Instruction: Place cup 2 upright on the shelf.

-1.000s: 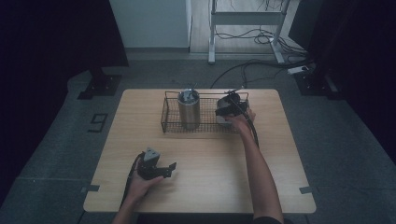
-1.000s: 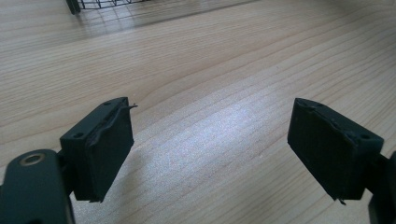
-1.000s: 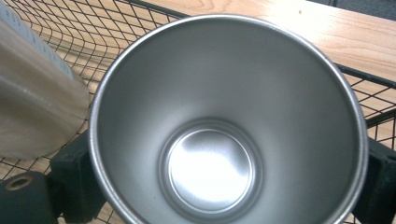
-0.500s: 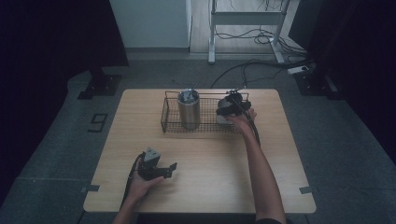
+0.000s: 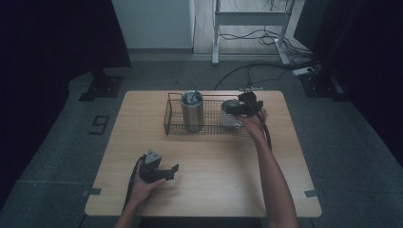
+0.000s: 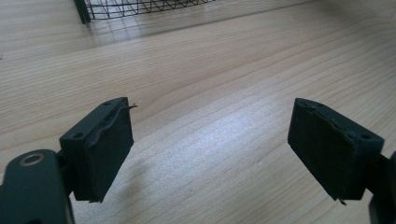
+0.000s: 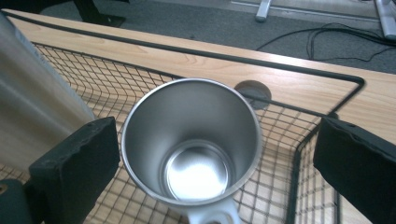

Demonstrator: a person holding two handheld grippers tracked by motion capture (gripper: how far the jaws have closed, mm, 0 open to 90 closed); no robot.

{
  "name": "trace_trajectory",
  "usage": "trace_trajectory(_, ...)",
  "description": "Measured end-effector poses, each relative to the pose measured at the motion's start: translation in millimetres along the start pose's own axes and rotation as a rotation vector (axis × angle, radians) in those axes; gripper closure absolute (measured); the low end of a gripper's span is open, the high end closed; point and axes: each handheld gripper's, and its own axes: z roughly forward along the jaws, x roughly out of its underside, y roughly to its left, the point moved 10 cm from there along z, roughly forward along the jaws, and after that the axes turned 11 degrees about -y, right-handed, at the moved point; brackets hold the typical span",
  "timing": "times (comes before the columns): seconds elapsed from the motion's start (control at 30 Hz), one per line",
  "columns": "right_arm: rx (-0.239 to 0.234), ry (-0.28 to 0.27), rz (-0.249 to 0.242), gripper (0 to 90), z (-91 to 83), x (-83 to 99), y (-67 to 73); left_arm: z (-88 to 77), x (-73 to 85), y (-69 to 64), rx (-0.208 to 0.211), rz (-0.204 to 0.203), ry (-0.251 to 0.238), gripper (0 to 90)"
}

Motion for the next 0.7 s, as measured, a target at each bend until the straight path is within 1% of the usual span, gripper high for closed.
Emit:
trace_trajectory(0.17,-0.017,-0.039,0.001,2.1,-17.9,-0.5,-0.2,0.0,0.0,-1.2,0.002,0.004,0.001,14.3)
trace_trajectory(0.3,-0.033,-0.052,0.0,3.2,-33.1,6.3,-0.9,-0.7,-0.9,-0.4,-0.002,0.004,-0.002,14.3)
trace_trajectory(0.4,-0.046,-0.051,-0.007,3.8,-45.1,14.8,-2.0,-1.1,-0.8,0.4,-0.004,0.005,0.002,14.3)
trace_trajectory(0.57,-0.06,-0.048,-0.004,5.5,-63.9,33.0,-3.9,-0.3,0.4,0.2,-0.006,0.01,0.007,14.3)
trace_trajectory(0.7,-0.073,-0.049,-0.001,6.2,-74.6,45.8,-4.0,0.5,1.0,-1.1,-0.005,0.011,0.007,14.3)
